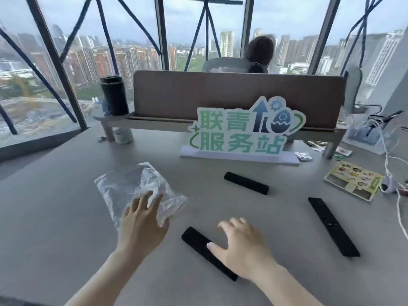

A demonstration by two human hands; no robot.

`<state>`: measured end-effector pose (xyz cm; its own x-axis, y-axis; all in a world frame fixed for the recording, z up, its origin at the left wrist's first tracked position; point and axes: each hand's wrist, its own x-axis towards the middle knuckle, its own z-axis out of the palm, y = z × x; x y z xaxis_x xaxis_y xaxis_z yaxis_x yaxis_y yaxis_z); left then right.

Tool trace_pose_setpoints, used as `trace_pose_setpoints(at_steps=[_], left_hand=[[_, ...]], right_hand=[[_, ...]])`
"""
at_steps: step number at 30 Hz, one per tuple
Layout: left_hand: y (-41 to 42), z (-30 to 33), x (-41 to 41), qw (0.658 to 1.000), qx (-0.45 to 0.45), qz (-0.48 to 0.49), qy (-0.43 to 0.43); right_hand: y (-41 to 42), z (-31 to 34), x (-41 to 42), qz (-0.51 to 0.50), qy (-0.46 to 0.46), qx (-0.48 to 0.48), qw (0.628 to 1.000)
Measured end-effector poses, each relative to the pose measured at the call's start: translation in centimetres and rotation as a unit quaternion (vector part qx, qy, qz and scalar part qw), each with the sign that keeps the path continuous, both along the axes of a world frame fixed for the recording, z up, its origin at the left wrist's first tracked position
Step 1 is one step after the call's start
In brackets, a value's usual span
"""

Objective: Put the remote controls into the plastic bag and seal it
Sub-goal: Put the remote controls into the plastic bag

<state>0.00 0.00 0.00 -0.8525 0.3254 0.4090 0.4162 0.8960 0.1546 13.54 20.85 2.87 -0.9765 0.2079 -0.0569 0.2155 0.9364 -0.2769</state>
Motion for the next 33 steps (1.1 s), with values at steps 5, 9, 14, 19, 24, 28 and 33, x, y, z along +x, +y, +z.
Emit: trace_pose_setpoints(at_steps=[5, 9, 14, 19, 24, 28, 33], left_hand=[[-2.6, -1.2, 1.0, 0.999, -0.034, 0.004, 0.004], [-2.7, -0.2, 2.2, 1.0, -0.014, 0.011, -0.02], [-1.3, 0.9, 4.9, 0.997, 0.04, -0.064, -0.031], [0.7, 2.1, 7.3, 0.991, 0.089, -0.089, -0.04], [3.4, 3.5, 8.4, 0.978, 0.161, -0.115, -0.063], [4.4, 3.5, 7.5, 0.967, 0.22, -0.101, -0.083], [5.6, 2.3, 5.9, 0.964, 0.229, -0.083, -0.102]], right_hand=[[-1.9, -1.0, 2.5, -0.031, -0.022, 0.027, 0.999], [-2.7, -0.1, 4.1, -0.046, -0.073, -0.026, 0.996], [-1.9, 1.2, 5.8, -0.095, -0.023, -0.296, 0.95], [-1.6, 3.5, 4.5, -0.074, -0.029, -0.416, 0.906], [-3.4, 2.8, 0.3, -0.061, -0.021, -0.561, 0.825], [-2.1, 1.2, -0.3, -0.141, 0.065, -0.601, 0.784], [6.1, -1.0, -0.5, -0.287, 0.169, -0.405, 0.852]])
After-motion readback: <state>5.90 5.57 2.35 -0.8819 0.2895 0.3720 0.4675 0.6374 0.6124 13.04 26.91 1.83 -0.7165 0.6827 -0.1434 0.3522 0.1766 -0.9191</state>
